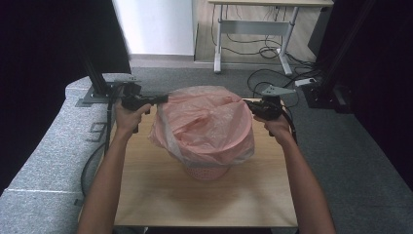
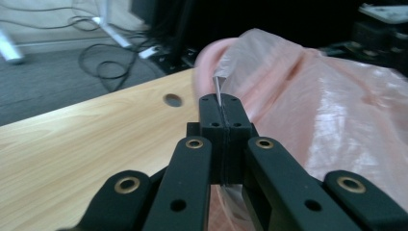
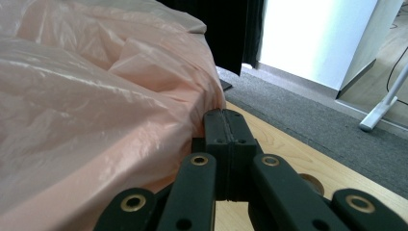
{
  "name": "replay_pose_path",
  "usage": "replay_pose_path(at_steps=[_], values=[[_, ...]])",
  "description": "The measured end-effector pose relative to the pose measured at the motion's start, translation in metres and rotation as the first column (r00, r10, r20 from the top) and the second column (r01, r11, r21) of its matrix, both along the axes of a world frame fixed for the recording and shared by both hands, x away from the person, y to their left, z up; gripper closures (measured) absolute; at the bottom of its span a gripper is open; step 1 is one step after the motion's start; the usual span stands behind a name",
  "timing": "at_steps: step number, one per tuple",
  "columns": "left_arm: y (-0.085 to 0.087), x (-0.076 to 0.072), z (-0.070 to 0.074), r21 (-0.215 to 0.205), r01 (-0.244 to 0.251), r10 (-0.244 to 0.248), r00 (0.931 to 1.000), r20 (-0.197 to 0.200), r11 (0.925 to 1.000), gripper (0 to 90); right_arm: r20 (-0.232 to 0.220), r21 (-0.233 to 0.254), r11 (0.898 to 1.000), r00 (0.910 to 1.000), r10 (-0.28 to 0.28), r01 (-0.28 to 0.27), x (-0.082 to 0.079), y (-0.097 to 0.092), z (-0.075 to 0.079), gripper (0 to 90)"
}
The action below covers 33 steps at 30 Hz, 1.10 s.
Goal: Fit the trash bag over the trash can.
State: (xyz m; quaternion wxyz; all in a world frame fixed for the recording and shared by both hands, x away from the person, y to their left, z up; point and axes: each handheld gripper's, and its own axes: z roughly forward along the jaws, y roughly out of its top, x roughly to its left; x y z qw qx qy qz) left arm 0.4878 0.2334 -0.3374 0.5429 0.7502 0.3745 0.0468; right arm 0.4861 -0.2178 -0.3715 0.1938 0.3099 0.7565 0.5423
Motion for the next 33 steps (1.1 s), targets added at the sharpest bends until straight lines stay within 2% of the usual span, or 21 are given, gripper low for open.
replay_pose_path(at_steps=[2, 4, 5, 6, 11, 15, 17, 18, 19, 21, 22, 24, 25, 27, 28, 30, 33], values=[[-0.003, 0.005, -0.006, -0.003, -0.005, 0.005, 0.9998, -0.019, 1.0000, 89.5, -0.008, -0.010, 1.000, 1.0000, 0.003, -0.003, 0.002, 0.002, 0.000, 89.5], [-0.008, 0.008, -0.011, 0.025, -0.006, 0.007, 0.9994, -0.034, 0.9997, 89.6, -0.017, -0.010, 1.000, 0.9998, 0.009, -0.009, 0.005, 0.002, -0.002, 89.5], [-0.011, 0.009, -0.013, 0.043, -0.006, 0.008, 0.9988, -0.047, 0.9990, 89.7, -0.019, -0.011, 1.000, 0.9998, 0.007, -0.007, 0.005, 0.002, -0.002, 89.5], [-0.015, 0.011, -0.017, 0.087, -0.012, 0.018, 0.9980, -0.061, 0.9961, 89.7, -0.024, -0.006, 1.000, 0.9997, 0.002, -0.002, 0.006, 0.003, -0.003, 89.4], [-0.020, 0.012, -0.027, 0.086, -0.005, 0.012, 0.9966, -0.081, 0.9963, 89.8, -0.054, 0.044, 0.999, 0.9986, -0.002, 0.004, 0.011, 0.004, -0.008, 89.6], [-0.024, 0.010, -0.029, 0.108, -0.001, 0.010, 0.9965, -0.083, 0.9942, 89.8, -0.111, 0.091, 0.996, 0.9937, 0.015, -0.004, 0.015, 0.001, -0.011, 89.5], [-0.027, 0.011, -0.028, 0.121, -0.020, 0.031, 0.9951, -0.093, 0.9924, 89.8, -0.145, 0.117, 0.993, 0.9893, 0.016, 0.001, 0.016, 0.000, -0.011, 89.5], [-0.028, 0.012, -0.028, 0.128, -0.019, 0.032, 0.9947, -0.098, 0.9916, 89.8, -0.173, 0.143, 0.990, 0.9848, 0.019, 0.006, 0.018, -0.001, -0.012, 89.5], [-0.031, 0.013, -0.029, 0.139, -0.016, 0.031, 0.9940, -0.105, 0.9902, 89.8, -0.180, 0.151, 0.989, 0.9834, 0.021, 0.007, 0.019, 0.000, -0.013, 89.5], [-0.037, 0.015, -0.032, 0.172, -0.021, 0.042, 0.9923, -0.117, 0.9849, 89.8, -0.189, 0.146, 0.989, 0.9818, 0.014, 0.014, 0.019, 0.002, -0.014, 89.5], [-0.039, 0.017, -0.034, 0.181, -0.010, 0.033, 0.9914, -0.127, 0.9835, 89.8, -0.190, 0.139, 0.990, 0.9817, 0.004, 0.023, 0.020, 0.002, -0.014, 89.5], [-0.043, 0.019, -0.040, 0.205, 0.002, 0.027, 0.9893, -0.143, 0.9788, 89.9, -0.209, 0.143, 0.989, 0.9779, 0.004, 0.027, 0.021, 0.000, -0.015, 89.6], [-0.044, 0.019, -0.044, 0.212, 0.005, 0.027, 0.9883, -0.150, 0.9772, 89.9, -0.225, 0.124, 0.992, 0.9744, -0.011, 0.039, 0.022, 0.000, -0.017, 89.6], [-0.043, 0.019, -0.050, 0.208, 0.007, 0.027, 0.9873, -0.157, 0.9782, 89.8, -0.242, 0.091, 0.995, 0.9701, -0.021, 0.044, 0.021, -0.001, -0.023, 89.6], [-0.041, 0.018, -0.051, 0.188, 0.003, 0.027, 0.9869, -0.159, 0.9821, 89.8, -0.244, 0.097, 0.995, 0.9697, -0.010, 0.035, 0.020, -0.003, -0.027, 89.6], [-0.037, 0.016, -0.052, 0.181, -0.001, 0.028, 0.9882, -0.151, 0.9835, 89.8, -0.250, 0.141, 0.990, 0.9680, 0.018, 0.018, 0.018, -0.004, -0.034, 89.5], [-0.035, 0.011, -0.051, 0.194, -0.004, 0.033, 0.9892, -0.143, 0.9810, 89.8, -0.252, 0.116, 0.993, 0.9676, 0.016, 0.013, 0.014, -0.001, -0.036, 89.0]])
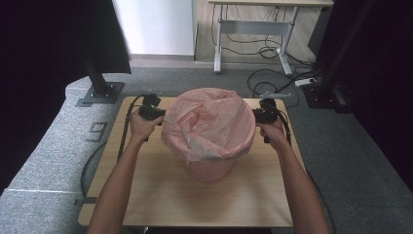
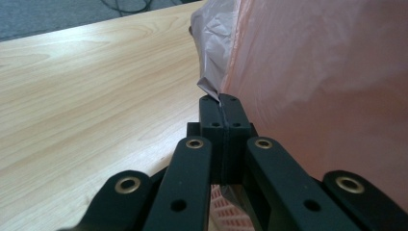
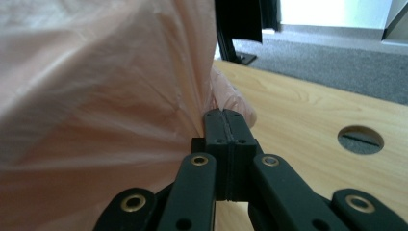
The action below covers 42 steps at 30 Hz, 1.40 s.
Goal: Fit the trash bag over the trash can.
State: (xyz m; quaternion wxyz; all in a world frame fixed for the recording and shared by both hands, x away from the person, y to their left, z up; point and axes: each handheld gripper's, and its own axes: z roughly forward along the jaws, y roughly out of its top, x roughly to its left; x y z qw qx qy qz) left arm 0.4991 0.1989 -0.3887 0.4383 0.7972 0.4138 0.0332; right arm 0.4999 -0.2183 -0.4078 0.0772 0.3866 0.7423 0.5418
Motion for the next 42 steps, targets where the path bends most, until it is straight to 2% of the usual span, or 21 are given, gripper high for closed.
replay_pose_path(at_steps=[1, 2, 3, 5, 6, 8, 10, 11, 14, 16, 17, 19, 23, 28, 30, 32, 34, 36, 39, 42], values=[[0.001, -0.001, 0.001, 0.001, -0.002, 0.002, 1.0000, 0.008, 1.0000, 89.6, 0.008, -0.016, 1.000, 0.9999, -0.013, 0.013, -0.002, 0.001, 0.002, 87.8], [0.001, -0.003, 0.003, 0.010, -0.011, 0.011, 0.9998, 0.019, 0.9999, 89.2, 0.021, -0.028, 0.999, 0.9994, -0.027, 0.027, -0.003, 0.000, 0.003, 82.1], [0.003, -0.005, 0.005, 0.011, -0.032, 0.031, 0.9988, 0.039, 0.9994, 86.0, 0.028, -0.041, 0.998, 0.9984, -0.049, 0.050, -0.004, -0.001, 0.007, 70.0], [0.011, -0.009, 0.011, -0.010, -0.077, 0.078, 0.9936, 0.082, 0.9970, 71.0, 0.059, -0.056, 0.990, 0.9903, -0.126, 0.129, -0.007, -0.007, 0.017, 55.1], [0.015, -0.011, 0.014, -0.030, -0.097, 0.100, 0.9898, 0.102, 0.9948, 65.3, 0.091, -0.057, 0.985, 0.9830, -0.159, 0.165, -0.010, -0.012, 0.023, 46.9], [0.024, -0.016, 0.022, -0.050, -0.126, 0.132, 0.9818, 0.137, 0.9908, 55.7, 0.116, -0.037, 0.974, 0.9694, -0.216, 0.222, -0.014, -0.021, 0.038, 40.1], [0.030, -0.023, 0.031, -0.054, -0.133, 0.140, 0.9756, 0.169, 0.9897, 52.7, 0.160, -0.041, 0.972, 0.9620, -0.221, 0.231, -0.021, -0.026, 0.054, 36.5], [0.032, -0.025, 0.033, -0.056, -0.132, 0.140, 0.9746, 0.175, 0.9897, 51.7, 0.175, -0.055, 0.973, 0.9615, -0.212, 0.224, -0.026, -0.025, 0.064, 35.6], [0.037, -0.035, 0.043, -0.050, -0.113, 0.121, 0.9725, 0.199, 0.9923, 50.0, 0.213, -0.087, 0.984, 0.9682, -0.131, 0.152, -0.039, -0.013, 0.085, 35.6], [0.039, -0.044, 0.048, -0.049, -0.095, 0.103, 0.9721, 0.211, 0.9943, 49.1, 0.215, -0.110, 0.992, 0.9757, -0.043, 0.068, -0.048, 0.000, 0.097, 35.6], [0.039, -0.047, 0.049, -0.049, -0.090, 0.098, 0.9721, 0.213, 0.9947, 48.4, 0.209, -0.131, 0.991, 0.9779, 0.010, 0.018, -0.053, 0.010, 0.103, 35.5], [0.041, -0.054, 0.052, -0.045, -0.083, 0.091, 0.9710, 0.221, 0.9956, 47.2, 0.194, -0.171, 0.983, 0.9761, 0.097, -0.064, -0.060, 0.027, 0.111, 34.6], [0.045, -0.068, 0.056, -0.062, -0.066, 0.078, 0.9693, 0.233, 0.9959, 45.7, 0.161, -0.214, 0.963, 0.9661, 0.202, -0.165, -0.069, 0.061, 0.120, 33.3], [0.047, -0.082, 0.060, -0.076, -0.030, 0.047, 0.9695, 0.240, 0.9967, 43.9, 0.121, -0.238, 0.944, 0.9572, 0.263, -0.230, -0.070, 0.096, 0.119, 32.9], [0.047, -0.086, 0.061, -0.073, -0.023, 0.041, 0.9683, 0.246, 0.9971, 43.0, 0.079, -0.285, 0.926, 0.9569, 0.279, -0.247, -0.066, 0.110, 0.115, 30.8], [0.048, -0.090, 0.062, -0.077, -0.017, 0.036, 0.9666, 0.254, 0.9969, 42.4, 0.090, -0.293, 0.923, 0.9538, 0.287, -0.249, -0.066, 0.120, 0.113, 30.9], [0.049, -0.093, 0.062, -0.088, -0.009, 0.031, 0.9662, 0.256, 0.9961, 42.3, 0.063, -0.326, 0.904, 0.9481, 0.312, -0.276, -0.064, 0.132, 0.109, 30.3], [0.050, -0.096, 0.063, -0.096, 0.000, 0.024, 0.9659, 0.258, 0.9954, 42.3, 0.053, -0.351, 0.892, 0.9450, 0.323, -0.285, -0.064, 0.142, 0.104, 29.8], [0.052, -0.098, 0.063, -0.100, 0.005, 0.022, 0.9648, 0.262, 0.9950, 42.1, 0.032, -0.379, 0.880, 0.9464, 0.322, -0.286, -0.061, 0.150, 0.096, 29.3], [0.053, -0.100, 0.062, -0.110, 0.019, 0.010, 0.9662, 0.258, 0.9938, 42.1, -0.004, -0.389, 0.876, 0.9510, 0.309, -0.286, -0.055, 0.153, 0.088, 28.8]])
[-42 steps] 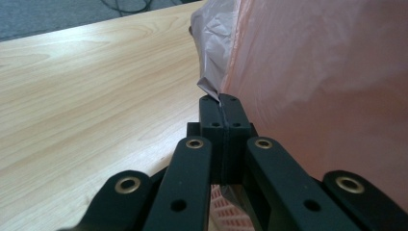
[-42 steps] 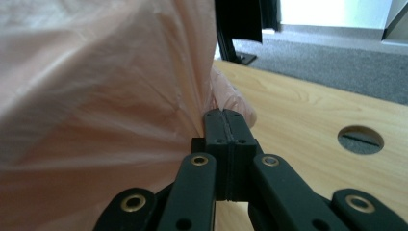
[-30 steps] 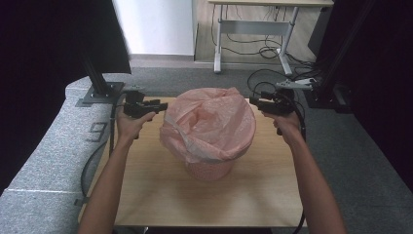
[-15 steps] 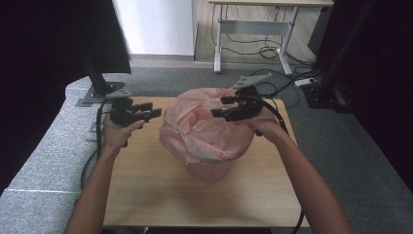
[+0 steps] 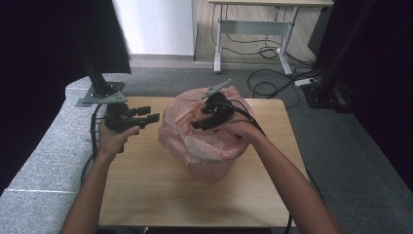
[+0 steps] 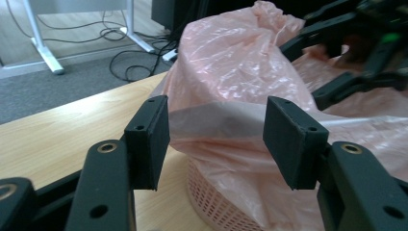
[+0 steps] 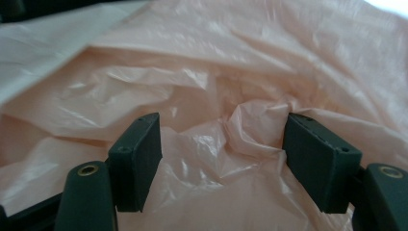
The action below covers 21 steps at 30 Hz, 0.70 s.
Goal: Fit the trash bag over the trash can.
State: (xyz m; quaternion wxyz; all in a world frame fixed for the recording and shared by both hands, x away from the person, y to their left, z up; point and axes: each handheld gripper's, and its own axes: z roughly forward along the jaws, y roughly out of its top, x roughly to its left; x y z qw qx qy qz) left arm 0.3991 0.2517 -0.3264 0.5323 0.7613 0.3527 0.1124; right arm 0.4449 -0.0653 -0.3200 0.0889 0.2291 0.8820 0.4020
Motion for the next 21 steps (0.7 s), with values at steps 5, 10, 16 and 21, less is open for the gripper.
replay_pose_path(at_steps=[5, 10, 16, 21], values=[[0.000, -0.002, -0.003, -0.001, 0.011, -0.011, 0.9999, -0.002, 0.9999, 42.1, -0.043, -0.075, 0.997, 0.9990, 0.009, -0.012, 0.003, 0.008, -0.012, 26.5], [-0.001, -0.003, -0.004, -0.006, 0.017, -0.017, 0.9999, -0.001, 0.9998, 42.1, -0.074, -0.119, 0.993, 0.9973, 0.000, -0.009, 0.006, 0.015, -0.020, 25.1], [0.000, -0.004, -0.004, -0.008, 0.013, -0.013, 0.9999, 0.000, 0.9999, 42.1, -0.126, -0.177, 0.984, 0.9920, -0.005, -0.017, 0.009, 0.021, -0.028, 23.3], [0.002, -0.004, -0.005, -0.026, 0.013, -0.014, 0.9999, -0.005, 0.9996, 42.2, -0.138, -0.181, 0.983, 0.9903, -0.010, -0.015, 0.010, 0.023, -0.030, 23.3]])
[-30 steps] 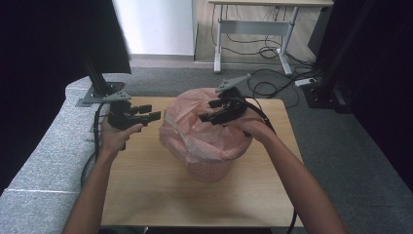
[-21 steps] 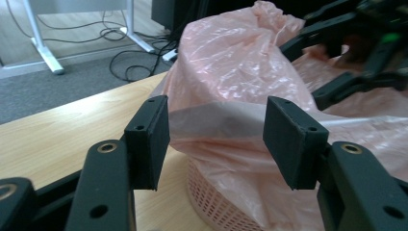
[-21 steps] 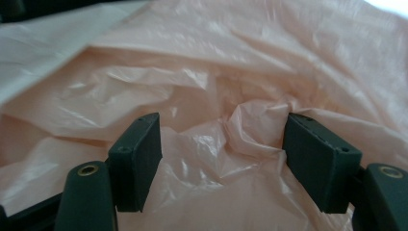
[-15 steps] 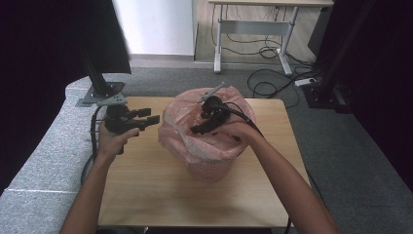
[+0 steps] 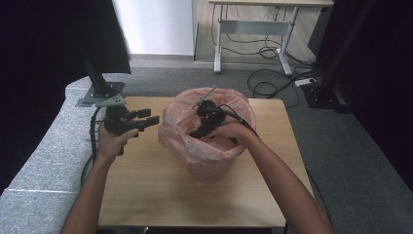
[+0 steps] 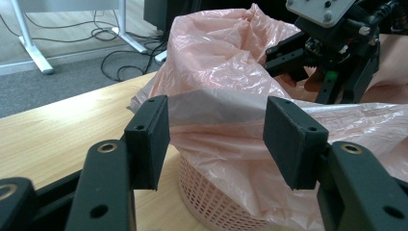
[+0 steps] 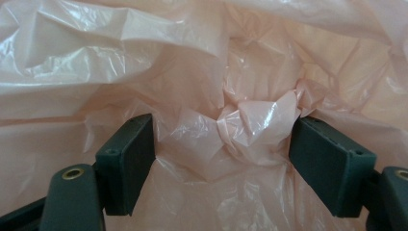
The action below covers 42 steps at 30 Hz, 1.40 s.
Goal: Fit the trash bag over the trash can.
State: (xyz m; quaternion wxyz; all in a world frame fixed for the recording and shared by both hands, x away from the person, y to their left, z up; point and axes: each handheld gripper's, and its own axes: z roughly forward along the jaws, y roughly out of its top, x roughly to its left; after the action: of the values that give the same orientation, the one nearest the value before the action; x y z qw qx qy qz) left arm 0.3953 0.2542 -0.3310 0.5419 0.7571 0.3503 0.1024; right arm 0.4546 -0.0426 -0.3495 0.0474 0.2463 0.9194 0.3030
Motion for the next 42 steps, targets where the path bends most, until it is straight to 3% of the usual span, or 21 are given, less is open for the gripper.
replay_pose_path(at_steps=[2, 5, 9, 14, 21, 26, 31, 37, 42], values=[[0.001, -0.001, 0.000, 0.000, -0.003, 0.003, 1.0000, 0.001, 1.0000, 42.2, 0.017, 0.013, 1.000, 0.9998, -0.003, 0.003, -0.001, -0.001, 0.003, 24.0], [0.003, -0.002, 0.000, 0.000, -0.006, 0.006, 1.0000, 0.001, 1.0000, 42.2, 0.037, 0.071, 0.997, 0.9991, -0.021, 0.019, -0.002, -0.007, 0.013, 25.4], [0.005, -0.003, 0.000, -0.004, -0.013, 0.013, 0.9999, 0.001, 0.9999, 42.1, 0.080, 0.156, 0.987, 0.9951, -0.059, 0.046, -0.007, -0.021, 0.031, 26.3], [0.006, -0.006, -0.002, -0.003, -0.021, 0.021, 0.9998, -0.001, 0.9998, 42.2, 0.130, 0.244, 0.967, 0.9864, -0.101, 0.067, -0.020, -0.047, 0.055, 26.3], [0.007, -0.011, -0.006, 0.000, -0.029, 0.029, 0.9996, -0.005, 0.9996, 41.8, 0.193, 0.365, 0.927, 0.9681, -0.159, 0.080, -0.049, -0.101, 0.075, 26.5], [0.007, -0.013, -0.007, 0.005, -0.030, 0.030, 0.9995, -0.008, 0.9995, 41.6, 0.211, 0.423, 0.899, 0.9527, -0.218, 0.112, -0.063, -0.138, 0.071, 26.8], [0.005, -0.015, -0.006, 0.010, -0.027, 0.027, 0.9996, -0.007, 0.9996, 41.3, 0.221, 0.463, 0.872, 0.9328, -0.285, 0.157, -0.073, -0.177, 0.059, 26.9], [0.006, -0.016, -0.007, 0.011, -0.033, 0.033, 0.9994, -0.012, 0.9994, 41.1, 0.206, 0.501, 0.844, 0.9214, -0.330, 0.190, -0.079, -0.207, 0.037, 26.9], [0.010, -0.018, -0.010, 0.009, -0.044, 0.044, 0.9989, -0.014, 0.9990, 40.6, 0.217, 0.535, 0.822, 0.9088, -0.356, 0.194, -0.083, -0.219, 0.028, 26.2]])
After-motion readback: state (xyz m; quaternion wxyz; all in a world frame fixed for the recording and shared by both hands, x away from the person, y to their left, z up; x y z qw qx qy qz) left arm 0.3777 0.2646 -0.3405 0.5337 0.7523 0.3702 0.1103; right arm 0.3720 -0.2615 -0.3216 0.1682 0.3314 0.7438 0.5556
